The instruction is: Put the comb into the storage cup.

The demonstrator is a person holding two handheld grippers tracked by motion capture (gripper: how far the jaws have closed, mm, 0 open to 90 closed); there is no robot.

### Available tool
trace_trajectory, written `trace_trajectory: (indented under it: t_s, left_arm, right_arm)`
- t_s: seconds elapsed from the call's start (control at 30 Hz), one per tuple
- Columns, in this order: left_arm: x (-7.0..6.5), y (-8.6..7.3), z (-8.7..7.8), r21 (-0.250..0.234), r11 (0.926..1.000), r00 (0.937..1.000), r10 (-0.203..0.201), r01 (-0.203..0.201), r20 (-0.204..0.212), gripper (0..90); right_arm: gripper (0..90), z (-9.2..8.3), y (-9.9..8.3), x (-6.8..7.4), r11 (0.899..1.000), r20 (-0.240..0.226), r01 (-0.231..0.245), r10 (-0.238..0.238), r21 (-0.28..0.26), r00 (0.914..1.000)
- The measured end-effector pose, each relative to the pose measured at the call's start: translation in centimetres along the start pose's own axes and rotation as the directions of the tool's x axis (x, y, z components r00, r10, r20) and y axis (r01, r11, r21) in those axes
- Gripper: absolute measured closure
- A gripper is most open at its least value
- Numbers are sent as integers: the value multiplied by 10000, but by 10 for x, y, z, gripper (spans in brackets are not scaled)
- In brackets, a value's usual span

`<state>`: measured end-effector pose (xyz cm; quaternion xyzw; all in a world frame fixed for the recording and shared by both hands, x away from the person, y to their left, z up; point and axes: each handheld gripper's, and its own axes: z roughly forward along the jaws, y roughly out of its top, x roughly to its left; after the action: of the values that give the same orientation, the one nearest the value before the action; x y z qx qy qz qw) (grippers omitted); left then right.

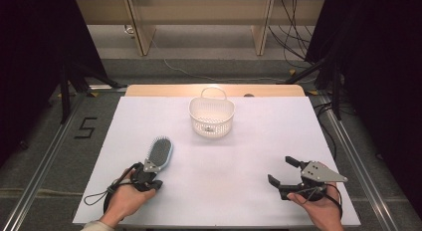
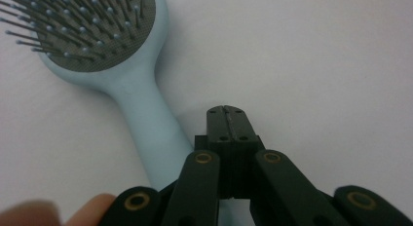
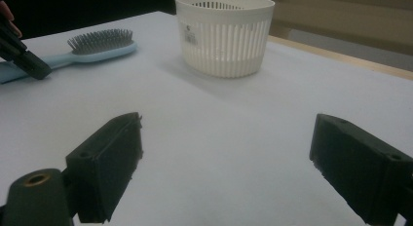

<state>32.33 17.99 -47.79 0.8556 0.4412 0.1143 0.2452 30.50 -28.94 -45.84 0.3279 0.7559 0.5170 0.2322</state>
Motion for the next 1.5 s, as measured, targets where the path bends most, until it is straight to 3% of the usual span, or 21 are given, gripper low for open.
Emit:
trace_trajectory:
  t_s: [0.67,1.13,1.37,1.43,1.5]
  left_arm:
    - [15,-7,-10,809,9967,9975,-51,108,-711,900]
    - [25,-10,-13,982,9947,9916,-192,319,-1278,900]
    - [19,-8,-15,968,9953,9948,128,-29,-1014,896]
    - [14,-2,-23,567,9982,9967,262,-218,-767,841]
    - [13,0,-25,476,9986,9971,266,-232,-718,763]
  right_arm:
    - [126,0,0,0,10000,-16,13,-13,-5,10000]
    - [126,0,0,0,10000,-36,4,-4,-6,10000]
    - [127,1,0,0,10000,-54,-5,5,-12,10000]
    - [127,1,0,0,10000,-31,-21,21,-17,10000]
    - [127,1,0,0,10000,-33,-31,31,-18,10000]
